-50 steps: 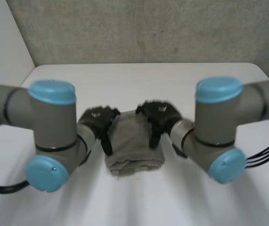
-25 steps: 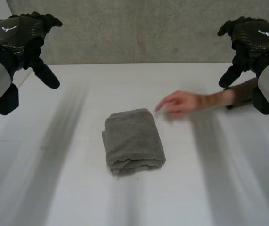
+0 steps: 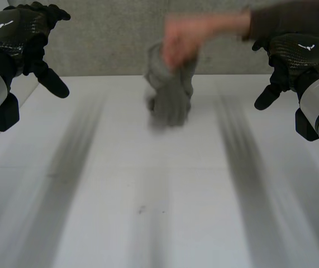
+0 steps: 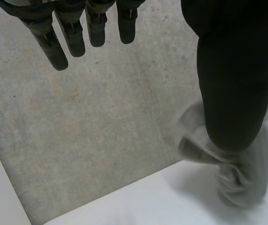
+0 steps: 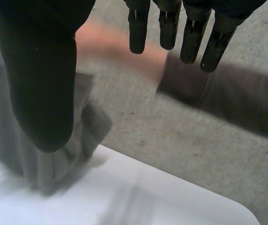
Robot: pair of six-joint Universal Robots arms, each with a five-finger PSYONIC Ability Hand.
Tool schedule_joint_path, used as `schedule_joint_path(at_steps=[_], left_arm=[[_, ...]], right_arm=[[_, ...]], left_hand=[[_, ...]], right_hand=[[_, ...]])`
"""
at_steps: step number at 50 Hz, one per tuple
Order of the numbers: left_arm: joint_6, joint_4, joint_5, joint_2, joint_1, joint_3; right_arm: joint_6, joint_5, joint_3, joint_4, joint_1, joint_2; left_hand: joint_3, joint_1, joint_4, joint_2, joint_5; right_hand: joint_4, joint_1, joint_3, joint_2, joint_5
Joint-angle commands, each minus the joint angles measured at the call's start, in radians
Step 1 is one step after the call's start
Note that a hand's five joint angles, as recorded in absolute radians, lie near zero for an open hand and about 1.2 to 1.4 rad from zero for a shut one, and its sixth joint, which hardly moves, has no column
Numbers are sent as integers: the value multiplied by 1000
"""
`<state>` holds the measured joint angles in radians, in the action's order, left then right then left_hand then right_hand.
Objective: Fold the towel.
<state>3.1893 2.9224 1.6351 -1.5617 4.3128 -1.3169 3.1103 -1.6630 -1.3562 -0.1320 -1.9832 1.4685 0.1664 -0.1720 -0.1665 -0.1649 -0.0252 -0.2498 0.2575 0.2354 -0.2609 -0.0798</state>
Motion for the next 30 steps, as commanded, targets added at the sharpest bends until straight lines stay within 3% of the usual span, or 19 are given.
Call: schedule_joint_path(at_steps=[1,30], left_arm=[[0,1,-4,-5,5,-4],[0,37,-14,-18,5,-10]], right_arm=[[-9,0,-3,5,1,0],[-44,0,-9,9,-6,-7]], left_hand=[[9,-3,-9,-10,24],[9,-3,-9,-10,24]], right_hand=[[75,-83,-61,86,80],[75,-83,-61,86,80]])
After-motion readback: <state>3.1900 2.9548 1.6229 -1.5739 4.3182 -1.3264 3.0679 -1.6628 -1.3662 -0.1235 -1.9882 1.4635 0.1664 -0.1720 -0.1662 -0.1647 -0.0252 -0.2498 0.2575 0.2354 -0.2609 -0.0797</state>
